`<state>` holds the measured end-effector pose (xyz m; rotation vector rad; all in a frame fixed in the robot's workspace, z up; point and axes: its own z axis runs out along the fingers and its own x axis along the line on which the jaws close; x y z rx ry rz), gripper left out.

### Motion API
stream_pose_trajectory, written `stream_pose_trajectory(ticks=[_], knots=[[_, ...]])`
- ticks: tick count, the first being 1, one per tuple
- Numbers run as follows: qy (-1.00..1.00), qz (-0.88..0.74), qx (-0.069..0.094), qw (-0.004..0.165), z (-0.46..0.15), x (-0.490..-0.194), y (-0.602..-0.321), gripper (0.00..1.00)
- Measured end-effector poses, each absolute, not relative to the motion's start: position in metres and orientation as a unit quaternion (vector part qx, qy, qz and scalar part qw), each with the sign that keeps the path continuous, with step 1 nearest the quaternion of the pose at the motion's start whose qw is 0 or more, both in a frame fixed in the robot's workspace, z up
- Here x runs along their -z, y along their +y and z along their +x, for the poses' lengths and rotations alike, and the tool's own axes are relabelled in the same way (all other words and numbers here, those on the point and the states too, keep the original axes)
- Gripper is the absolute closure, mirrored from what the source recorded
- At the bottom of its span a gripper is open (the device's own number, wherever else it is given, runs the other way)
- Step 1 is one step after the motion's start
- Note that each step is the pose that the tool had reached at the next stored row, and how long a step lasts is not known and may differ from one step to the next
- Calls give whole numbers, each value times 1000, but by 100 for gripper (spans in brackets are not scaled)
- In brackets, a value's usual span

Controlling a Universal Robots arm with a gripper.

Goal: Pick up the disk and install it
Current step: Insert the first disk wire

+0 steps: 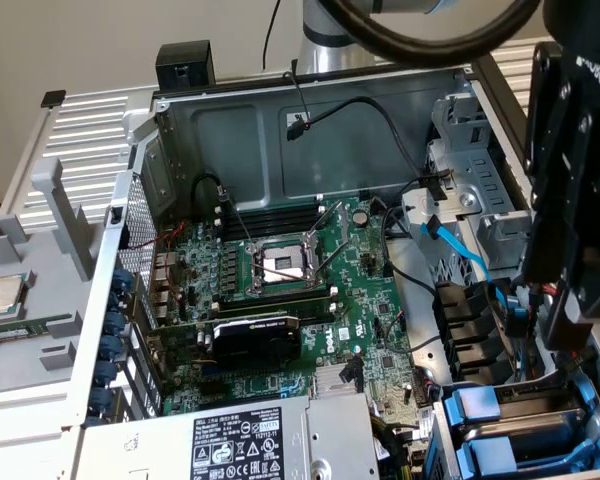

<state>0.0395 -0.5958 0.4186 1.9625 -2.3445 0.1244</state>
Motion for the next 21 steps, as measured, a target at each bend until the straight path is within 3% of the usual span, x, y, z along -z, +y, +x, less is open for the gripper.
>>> stream_pose_trajectory(ticks=[5,21], knots=[[-766,642,-23,28,42,-419,-605,51],[-765,643,-16,27,51,-414,-621,51]])
